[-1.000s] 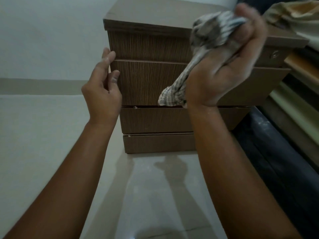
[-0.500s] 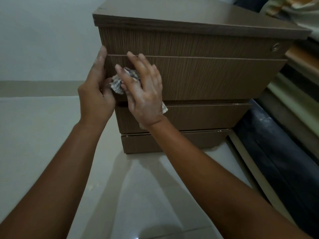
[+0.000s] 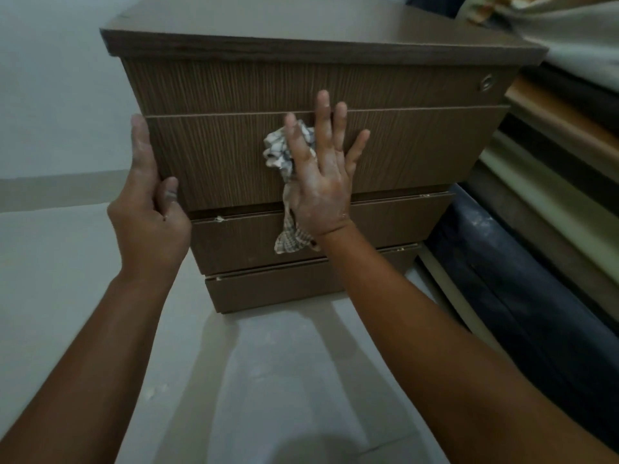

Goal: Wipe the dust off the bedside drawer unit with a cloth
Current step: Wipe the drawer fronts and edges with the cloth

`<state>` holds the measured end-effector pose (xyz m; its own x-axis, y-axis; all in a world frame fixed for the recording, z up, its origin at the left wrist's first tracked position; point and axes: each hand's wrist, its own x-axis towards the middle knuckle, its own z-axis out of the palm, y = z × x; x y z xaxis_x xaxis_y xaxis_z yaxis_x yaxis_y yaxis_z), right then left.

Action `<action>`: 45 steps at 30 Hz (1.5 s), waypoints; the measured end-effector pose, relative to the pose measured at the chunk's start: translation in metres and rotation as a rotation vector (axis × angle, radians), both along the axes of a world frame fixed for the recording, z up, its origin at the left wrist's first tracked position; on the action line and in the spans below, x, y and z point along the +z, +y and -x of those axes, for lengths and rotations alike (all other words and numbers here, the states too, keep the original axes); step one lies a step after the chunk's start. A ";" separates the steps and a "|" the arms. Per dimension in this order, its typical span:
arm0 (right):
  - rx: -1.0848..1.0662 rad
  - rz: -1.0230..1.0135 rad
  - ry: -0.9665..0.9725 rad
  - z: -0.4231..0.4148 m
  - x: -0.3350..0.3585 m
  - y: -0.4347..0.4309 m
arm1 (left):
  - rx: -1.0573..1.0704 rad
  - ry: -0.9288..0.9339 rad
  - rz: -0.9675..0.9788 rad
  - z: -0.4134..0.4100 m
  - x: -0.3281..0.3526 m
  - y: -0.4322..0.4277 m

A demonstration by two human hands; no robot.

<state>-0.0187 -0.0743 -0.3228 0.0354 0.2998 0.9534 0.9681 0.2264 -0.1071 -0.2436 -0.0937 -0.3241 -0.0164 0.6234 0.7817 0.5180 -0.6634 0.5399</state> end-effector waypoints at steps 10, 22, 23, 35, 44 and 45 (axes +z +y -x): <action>-0.113 0.059 0.344 -0.091 0.011 -0.017 | 0.030 -0.077 0.044 -0.012 -0.026 0.015; -0.176 0.085 0.669 -0.149 0.017 -0.033 | 0.061 -0.138 0.058 -0.010 -0.028 0.018; -0.187 0.087 0.717 -0.153 0.020 -0.037 | 0.058 -0.150 0.045 -0.009 -0.026 0.017; 0.040 -0.056 0.784 -0.081 0.020 -0.080 | 0.178 -0.179 0.255 0.002 -0.054 -0.019; 0.354 0.203 0.623 0.008 -0.006 -0.075 | 0.113 -0.004 0.212 0.006 -0.060 -0.023; 0.367 0.204 0.597 0.014 -0.005 -0.074 | 0.108 -0.007 0.202 0.007 -0.059 -0.024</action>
<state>-0.0324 -0.1480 -0.3279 0.3948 0.5622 0.7267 0.5969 0.4443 -0.6681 -0.2506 -0.1176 -0.3835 -0.0966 0.7619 0.6405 0.5759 -0.4821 0.6602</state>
